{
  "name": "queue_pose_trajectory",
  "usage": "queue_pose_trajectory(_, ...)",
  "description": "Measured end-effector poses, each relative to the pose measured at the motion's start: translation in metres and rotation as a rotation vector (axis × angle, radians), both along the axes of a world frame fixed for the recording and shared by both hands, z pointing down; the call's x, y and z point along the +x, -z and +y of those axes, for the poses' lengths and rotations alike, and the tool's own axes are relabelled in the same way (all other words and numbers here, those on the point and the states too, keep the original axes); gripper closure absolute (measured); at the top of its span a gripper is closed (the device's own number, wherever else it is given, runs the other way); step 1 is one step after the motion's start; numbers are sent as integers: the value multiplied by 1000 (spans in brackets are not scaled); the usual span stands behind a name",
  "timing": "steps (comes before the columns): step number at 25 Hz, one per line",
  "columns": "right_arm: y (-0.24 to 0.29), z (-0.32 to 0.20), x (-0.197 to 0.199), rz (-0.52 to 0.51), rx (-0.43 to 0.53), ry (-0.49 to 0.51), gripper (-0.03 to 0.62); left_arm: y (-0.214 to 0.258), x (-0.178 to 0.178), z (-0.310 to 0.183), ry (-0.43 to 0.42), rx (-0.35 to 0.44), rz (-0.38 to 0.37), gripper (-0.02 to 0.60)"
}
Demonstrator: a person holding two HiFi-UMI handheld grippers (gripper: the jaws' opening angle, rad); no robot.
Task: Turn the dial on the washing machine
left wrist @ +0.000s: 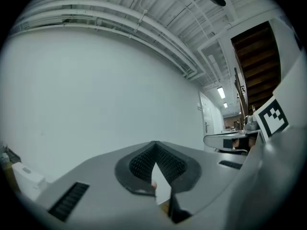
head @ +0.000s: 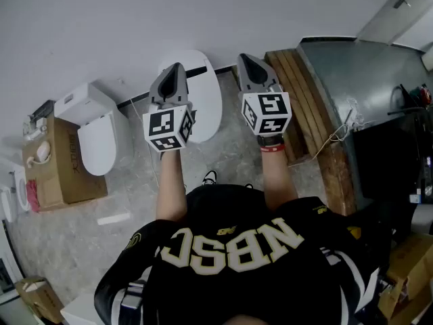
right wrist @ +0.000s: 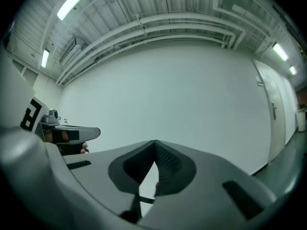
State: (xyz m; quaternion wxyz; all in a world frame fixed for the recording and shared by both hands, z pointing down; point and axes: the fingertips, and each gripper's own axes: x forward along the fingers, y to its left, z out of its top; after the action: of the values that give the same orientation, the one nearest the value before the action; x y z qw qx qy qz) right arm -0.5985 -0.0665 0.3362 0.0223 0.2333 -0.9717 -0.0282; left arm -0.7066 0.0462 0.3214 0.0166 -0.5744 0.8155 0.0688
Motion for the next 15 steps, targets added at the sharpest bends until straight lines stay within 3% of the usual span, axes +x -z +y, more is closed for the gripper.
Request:
queue_pose_trajectory(7, -8, -4, 2, 5, -17, -64, 589, -5, -3, -15, -74, 13, -5, 568)
queue_pose_trajectory(15, -19, -13, 46, -54, -90, -254, 589, -9, 22, -44, -266, 26, -5, 568)
